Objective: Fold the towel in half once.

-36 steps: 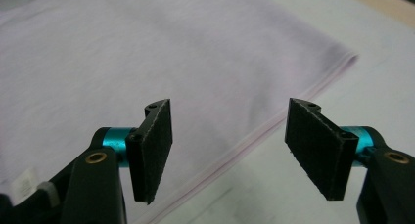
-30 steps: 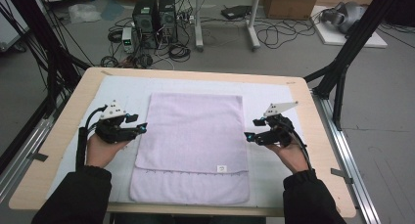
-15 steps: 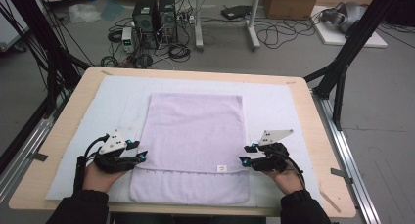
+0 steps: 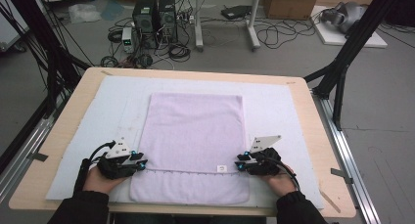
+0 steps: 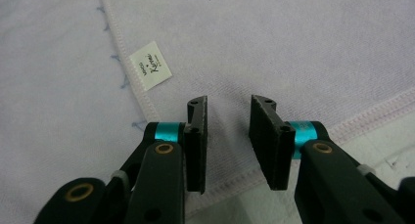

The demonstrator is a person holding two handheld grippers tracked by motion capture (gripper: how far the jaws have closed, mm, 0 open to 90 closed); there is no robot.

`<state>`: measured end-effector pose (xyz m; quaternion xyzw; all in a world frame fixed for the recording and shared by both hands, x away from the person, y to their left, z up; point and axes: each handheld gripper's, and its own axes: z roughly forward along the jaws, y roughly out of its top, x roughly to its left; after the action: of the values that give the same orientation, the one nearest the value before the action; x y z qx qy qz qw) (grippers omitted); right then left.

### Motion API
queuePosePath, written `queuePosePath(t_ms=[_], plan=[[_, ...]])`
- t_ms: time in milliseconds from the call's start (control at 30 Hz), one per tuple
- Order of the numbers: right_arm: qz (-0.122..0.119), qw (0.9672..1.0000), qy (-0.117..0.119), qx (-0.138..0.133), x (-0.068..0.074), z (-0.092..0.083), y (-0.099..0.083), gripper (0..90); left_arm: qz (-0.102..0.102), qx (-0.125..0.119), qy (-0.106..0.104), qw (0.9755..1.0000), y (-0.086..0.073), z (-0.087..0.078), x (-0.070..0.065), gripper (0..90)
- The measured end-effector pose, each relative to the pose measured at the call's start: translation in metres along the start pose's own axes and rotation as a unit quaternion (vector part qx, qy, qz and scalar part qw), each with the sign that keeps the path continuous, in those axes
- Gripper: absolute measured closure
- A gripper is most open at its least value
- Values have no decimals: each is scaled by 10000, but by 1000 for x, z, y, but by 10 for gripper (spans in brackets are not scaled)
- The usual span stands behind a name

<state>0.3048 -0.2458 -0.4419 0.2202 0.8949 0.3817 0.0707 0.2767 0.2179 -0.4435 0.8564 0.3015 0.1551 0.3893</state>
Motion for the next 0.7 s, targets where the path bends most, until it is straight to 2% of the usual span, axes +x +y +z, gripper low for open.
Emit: queuePosePath(t_ms=[100, 233, 267, 433, 533, 700], plan=[[3, 10000, 37, 16, 0, 0, 0, 769, -63, -32, -24, 10000, 0, 0, -1, 725], [45, 9999, 113, -11, -2, 0, 0, 854, -300, -7, -45, 9995, 1, 0, 1, 847], [46, 9999, 112, -11, -2, 0, 0, 864, -292, 8, -29, 9996, 2, 0, 1, 863], [158, 9997, 182, -5, -5, -1, 1, 875, -335, -26, -22, 9994, 2, -1, 1, 877], [170, 9996, 211, -57, -5, -6, 5, 876, -359, -71, -123, 9993, 5, -5, 3, 877], [149, 9994, 261, -166, -7, -15, 12, 877, -456, -349, -183, 9982, 13, -17, 4, 879]])
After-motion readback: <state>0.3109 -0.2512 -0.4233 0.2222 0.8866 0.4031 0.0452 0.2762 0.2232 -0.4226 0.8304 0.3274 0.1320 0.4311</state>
